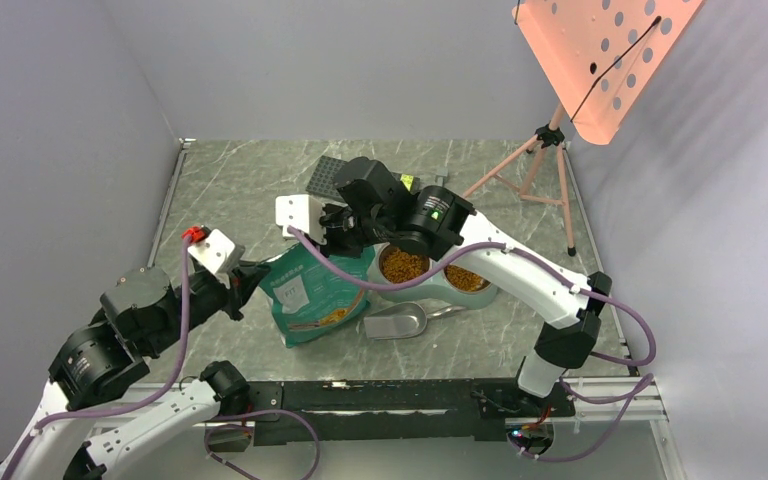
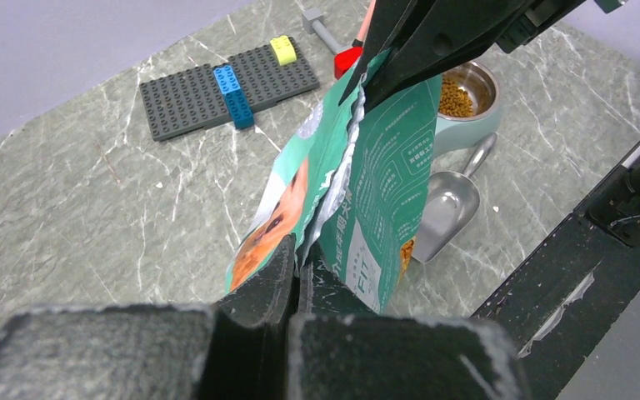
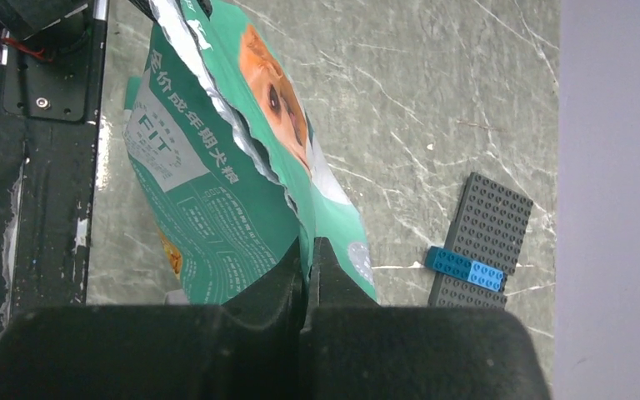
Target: Serve the pet food
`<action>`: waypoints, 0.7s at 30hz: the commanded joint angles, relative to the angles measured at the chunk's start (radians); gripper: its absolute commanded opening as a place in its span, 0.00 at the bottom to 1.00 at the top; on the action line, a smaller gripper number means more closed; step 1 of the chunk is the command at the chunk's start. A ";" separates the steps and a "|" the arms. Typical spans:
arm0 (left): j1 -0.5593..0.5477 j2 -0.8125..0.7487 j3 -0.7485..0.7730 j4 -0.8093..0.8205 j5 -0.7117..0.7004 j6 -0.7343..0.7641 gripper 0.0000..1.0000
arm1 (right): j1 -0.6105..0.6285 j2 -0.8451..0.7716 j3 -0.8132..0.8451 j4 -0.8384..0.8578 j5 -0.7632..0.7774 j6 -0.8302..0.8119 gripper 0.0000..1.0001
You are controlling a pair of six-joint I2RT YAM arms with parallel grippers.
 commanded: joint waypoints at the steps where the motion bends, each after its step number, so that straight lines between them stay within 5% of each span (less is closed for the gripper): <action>1: -0.004 -0.008 0.019 0.000 0.044 -0.024 0.00 | -0.044 -0.018 0.031 -0.039 0.127 -0.022 0.00; 2: -0.003 0.012 0.026 0.001 0.049 -0.026 0.00 | -0.044 -0.018 0.035 -0.036 0.113 -0.018 0.00; 6: -0.003 0.078 0.039 0.041 0.086 -0.028 0.32 | -0.045 0.000 0.086 -0.037 0.034 0.002 0.00; 8: -0.002 0.101 0.032 0.070 0.077 -0.027 0.38 | -0.044 0.017 0.111 -0.047 0.009 0.010 0.00; 10: -0.004 0.119 0.032 0.089 0.075 -0.010 0.34 | -0.044 0.024 0.116 -0.046 0.000 0.016 0.00; 14: -0.004 0.142 0.057 0.085 0.042 0.017 0.00 | -0.045 -0.005 0.068 -0.006 0.006 0.027 0.04; 17: -0.003 0.123 0.049 0.112 0.035 0.018 0.00 | -0.059 -0.042 0.001 0.038 0.056 0.042 0.30; 21: -0.003 0.091 0.025 0.123 0.019 0.008 0.00 | -0.139 -0.101 -0.058 0.068 0.029 0.076 0.28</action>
